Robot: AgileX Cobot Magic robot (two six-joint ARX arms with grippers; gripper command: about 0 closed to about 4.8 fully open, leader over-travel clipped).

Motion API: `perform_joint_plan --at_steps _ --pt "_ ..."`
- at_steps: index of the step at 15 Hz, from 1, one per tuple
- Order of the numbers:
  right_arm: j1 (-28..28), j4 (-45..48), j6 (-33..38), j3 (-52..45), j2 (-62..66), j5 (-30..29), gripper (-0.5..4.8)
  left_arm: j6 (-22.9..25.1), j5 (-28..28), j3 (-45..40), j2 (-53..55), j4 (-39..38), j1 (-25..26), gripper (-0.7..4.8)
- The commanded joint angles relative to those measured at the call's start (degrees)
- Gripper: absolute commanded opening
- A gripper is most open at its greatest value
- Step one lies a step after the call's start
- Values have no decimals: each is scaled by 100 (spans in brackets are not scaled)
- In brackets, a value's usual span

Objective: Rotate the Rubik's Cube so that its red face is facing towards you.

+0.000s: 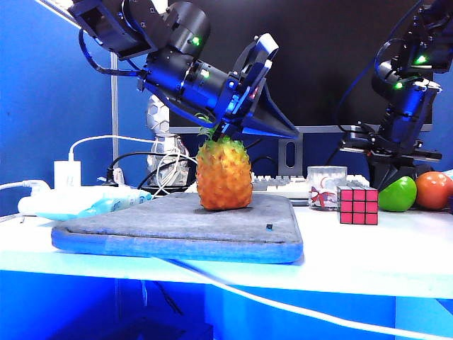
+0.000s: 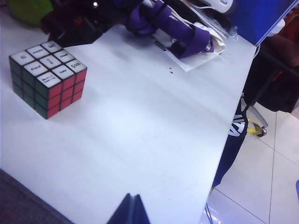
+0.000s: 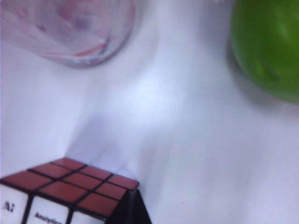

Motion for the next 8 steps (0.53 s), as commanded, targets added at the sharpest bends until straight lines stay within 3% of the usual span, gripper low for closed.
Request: perform_joint_plan --at_steps 1,5,8 --pt "39 131 31 15 -24 -48 -6 20 22 17 -2 68 -2 -4" --pt "52 188 31 15 -24 -101 -6 20 22 17 -2 66 -2 -4" --pt "44 83 22 31 -92 428 -6 20 15 17 -2 26 0 -4"
